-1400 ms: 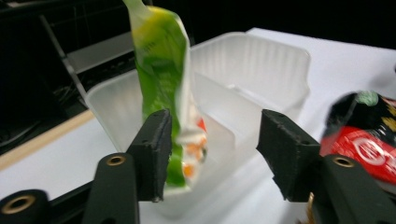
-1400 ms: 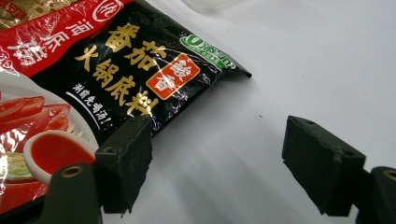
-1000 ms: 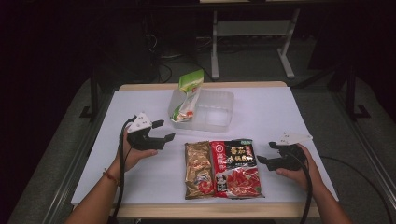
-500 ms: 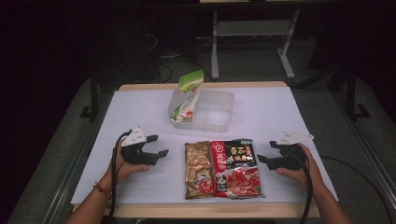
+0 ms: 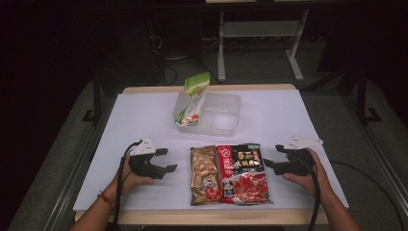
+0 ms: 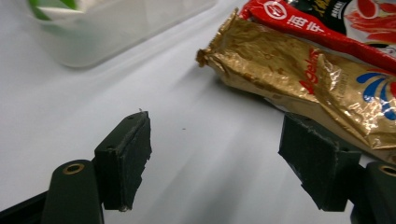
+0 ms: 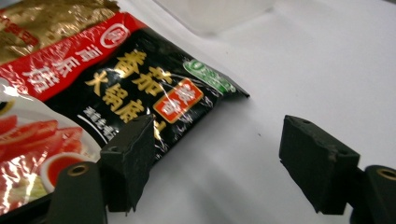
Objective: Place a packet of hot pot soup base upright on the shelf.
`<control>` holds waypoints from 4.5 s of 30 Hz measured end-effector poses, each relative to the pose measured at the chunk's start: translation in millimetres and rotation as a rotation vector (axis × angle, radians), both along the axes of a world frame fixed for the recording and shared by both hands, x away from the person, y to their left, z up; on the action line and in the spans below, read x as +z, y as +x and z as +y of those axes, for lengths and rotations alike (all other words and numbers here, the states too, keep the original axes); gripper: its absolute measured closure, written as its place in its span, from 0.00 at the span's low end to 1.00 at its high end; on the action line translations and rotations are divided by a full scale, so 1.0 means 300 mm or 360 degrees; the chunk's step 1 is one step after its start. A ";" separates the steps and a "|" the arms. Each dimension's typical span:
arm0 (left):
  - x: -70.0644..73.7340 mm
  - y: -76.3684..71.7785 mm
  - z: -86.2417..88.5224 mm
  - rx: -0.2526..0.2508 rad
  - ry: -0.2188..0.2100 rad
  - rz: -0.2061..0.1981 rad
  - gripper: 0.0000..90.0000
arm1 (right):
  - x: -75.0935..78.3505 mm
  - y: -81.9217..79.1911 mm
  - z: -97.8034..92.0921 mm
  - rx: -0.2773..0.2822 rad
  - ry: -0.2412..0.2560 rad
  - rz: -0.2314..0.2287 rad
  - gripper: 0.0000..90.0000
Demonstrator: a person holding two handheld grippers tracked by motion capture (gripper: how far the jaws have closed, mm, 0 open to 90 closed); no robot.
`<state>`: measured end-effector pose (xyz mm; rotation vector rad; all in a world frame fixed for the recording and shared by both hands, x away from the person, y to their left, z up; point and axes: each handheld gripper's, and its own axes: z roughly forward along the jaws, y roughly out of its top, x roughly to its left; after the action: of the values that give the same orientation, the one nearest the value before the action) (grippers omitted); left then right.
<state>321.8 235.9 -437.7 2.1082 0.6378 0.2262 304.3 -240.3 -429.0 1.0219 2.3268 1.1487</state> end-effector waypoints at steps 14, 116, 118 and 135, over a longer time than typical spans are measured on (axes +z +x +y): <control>0.001 0.028 -0.085 -0.0071 -0.0080 0.0127 0.19 | 0.051 -0.053 0.134 0.0207 0.0023 -0.0045 0.33; 0.350 0.032 -0.060 0.0203 -0.0707 -0.0260 0.97 | 0.042 0.002 0.013 0.0070 0.0124 -0.0015 0.31; 0.364 0.047 -0.062 0.0223 -0.0711 -0.0273 0.97 | 0.042 0.003 0.008 0.0055 0.0134 -0.0018 0.31; 0.489 0.200 -0.149 0.0438 -0.0708 -0.0414 0.97 | 0.042 -0.009 0.004 0.0066 0.0118 -0.0032 0.31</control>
<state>381.7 191.1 -291.1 1.5329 0.7424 0.4587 301.6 -239.1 -416.3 0.9869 2.3156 1.2642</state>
